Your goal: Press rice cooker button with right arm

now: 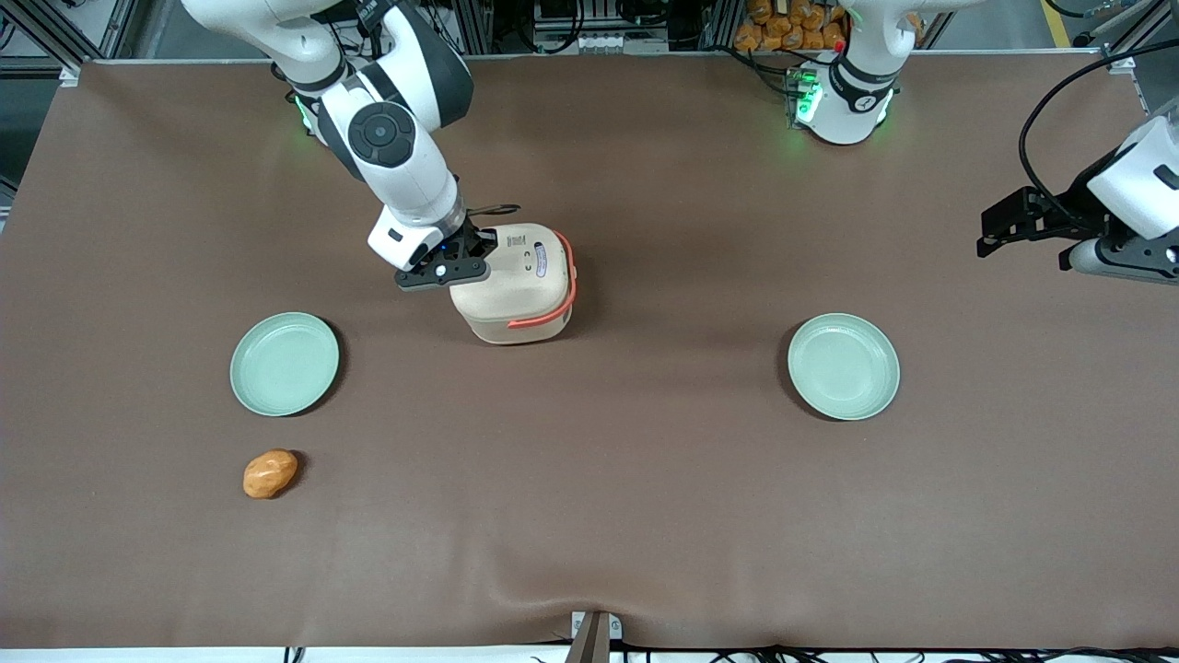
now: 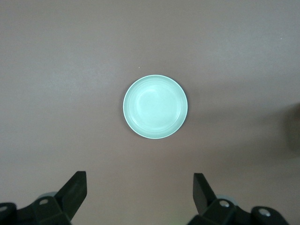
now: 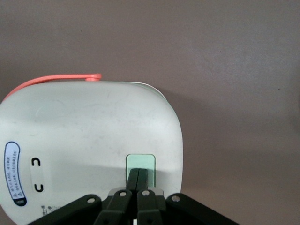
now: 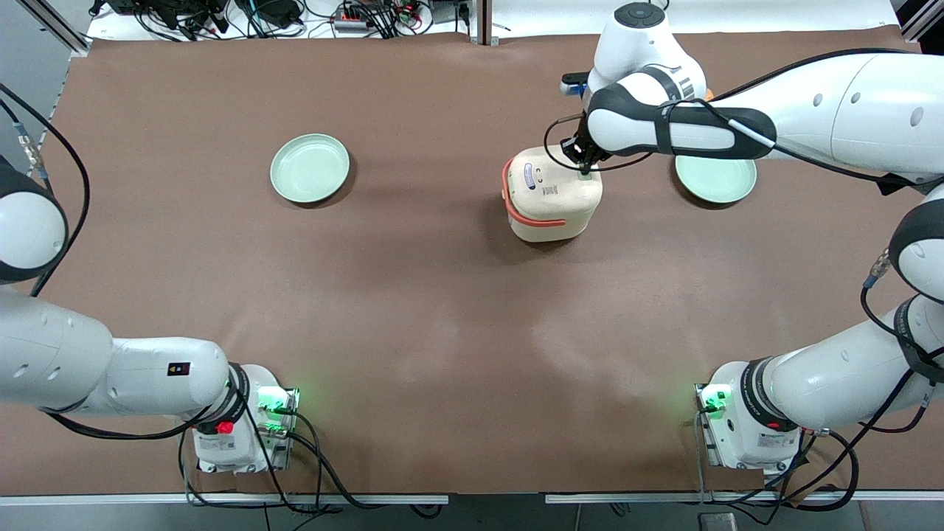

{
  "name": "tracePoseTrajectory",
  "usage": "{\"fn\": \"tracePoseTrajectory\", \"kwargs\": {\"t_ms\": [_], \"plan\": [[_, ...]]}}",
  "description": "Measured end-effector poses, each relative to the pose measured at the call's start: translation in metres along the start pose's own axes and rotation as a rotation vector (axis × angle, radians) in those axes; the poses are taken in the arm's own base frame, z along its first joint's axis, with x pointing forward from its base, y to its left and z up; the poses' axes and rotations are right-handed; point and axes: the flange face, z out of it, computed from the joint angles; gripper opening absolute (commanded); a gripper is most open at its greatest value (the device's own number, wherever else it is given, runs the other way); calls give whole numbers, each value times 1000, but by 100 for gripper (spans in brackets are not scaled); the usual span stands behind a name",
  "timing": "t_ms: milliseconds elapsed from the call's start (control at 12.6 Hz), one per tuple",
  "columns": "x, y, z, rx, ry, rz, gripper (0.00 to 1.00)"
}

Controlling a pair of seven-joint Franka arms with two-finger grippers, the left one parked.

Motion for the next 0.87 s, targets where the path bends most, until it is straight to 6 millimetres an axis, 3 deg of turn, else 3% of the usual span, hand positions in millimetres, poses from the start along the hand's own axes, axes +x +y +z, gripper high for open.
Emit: {"fn": "tracePoseTrajectory", "kwargs": {"t_ms": [713, 871], "plan": [[0, -1, 4, 7, 14, 1, 0], [5, 1, -11, 10, 26, 11, 0]]}}
